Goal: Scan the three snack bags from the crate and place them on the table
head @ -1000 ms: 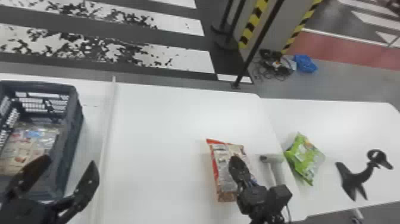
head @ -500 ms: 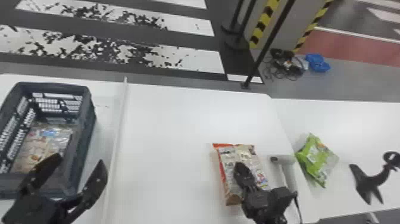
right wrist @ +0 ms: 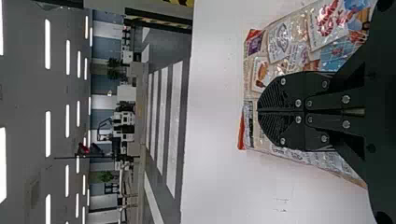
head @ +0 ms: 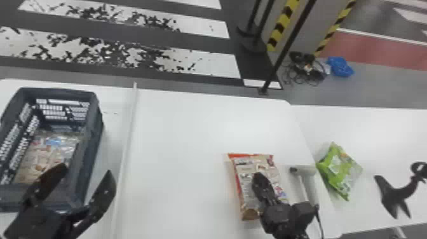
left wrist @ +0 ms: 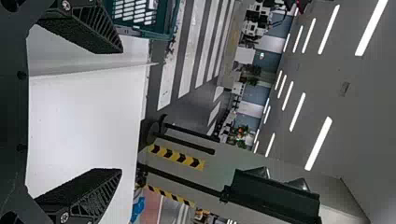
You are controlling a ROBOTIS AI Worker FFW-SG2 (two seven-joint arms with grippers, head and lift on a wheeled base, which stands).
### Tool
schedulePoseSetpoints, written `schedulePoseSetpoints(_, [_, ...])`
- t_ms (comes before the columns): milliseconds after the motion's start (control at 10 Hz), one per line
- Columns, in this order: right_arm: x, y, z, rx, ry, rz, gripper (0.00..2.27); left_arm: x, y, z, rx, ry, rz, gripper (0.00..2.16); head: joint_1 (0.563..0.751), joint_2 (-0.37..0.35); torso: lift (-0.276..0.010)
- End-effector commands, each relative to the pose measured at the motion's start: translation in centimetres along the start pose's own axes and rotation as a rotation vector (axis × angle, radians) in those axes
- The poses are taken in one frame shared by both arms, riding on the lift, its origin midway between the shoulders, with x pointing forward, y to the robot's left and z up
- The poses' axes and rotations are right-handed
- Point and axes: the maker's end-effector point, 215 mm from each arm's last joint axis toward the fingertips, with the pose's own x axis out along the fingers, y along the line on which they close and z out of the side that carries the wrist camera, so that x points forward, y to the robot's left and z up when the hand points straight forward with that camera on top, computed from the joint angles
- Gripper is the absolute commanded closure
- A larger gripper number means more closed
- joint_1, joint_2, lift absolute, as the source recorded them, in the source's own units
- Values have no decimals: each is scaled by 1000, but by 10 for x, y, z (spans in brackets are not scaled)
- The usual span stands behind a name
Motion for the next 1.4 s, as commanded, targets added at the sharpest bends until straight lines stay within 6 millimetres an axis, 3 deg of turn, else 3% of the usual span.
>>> schedulePoseSetpoints(0, [-15, -12, 34, -1, -65, -23, 2189, 0, 1, 1, 1, -2, 2, 87, 695, -255, -37])
schedulePoseSetpoints(100, [-29, -30, 61, 26, -119, -59, 1970, 0, 1, 1, 1, -2, 2, 87, 695, -268, -37])
schedulePoseSetpoints(300, [-51, -62, 88, 9, -140, -109, -1, 0, -1, -2, -4, 3, 0, 87, 695, -318, -37])
schedulePoseSetpoints(400, [-58, -84, 88, 3, -125, -144, 2, 1, -1, -4, -5, 4, 0, 87, 695, -335, -37])
schedulePoseSetpoints(600, [-61, -115, 59, 9, -10, -159, 43, 1, 1, -9, -4, 14, 0, 87, 695, -350, -37])
schedulePoseSetpoints(1000, [-46, -159, 13, 46, 145, -130, 49, 1, 3, -10, -6, 17, -3, 87, 695, -350, -37])
schedulePoseSetpoints(1300, [-29, -176, -19, 73, 233, -105, 49, 0, 3, -10, -5, 18, -7, 87, 695, -350, -37])
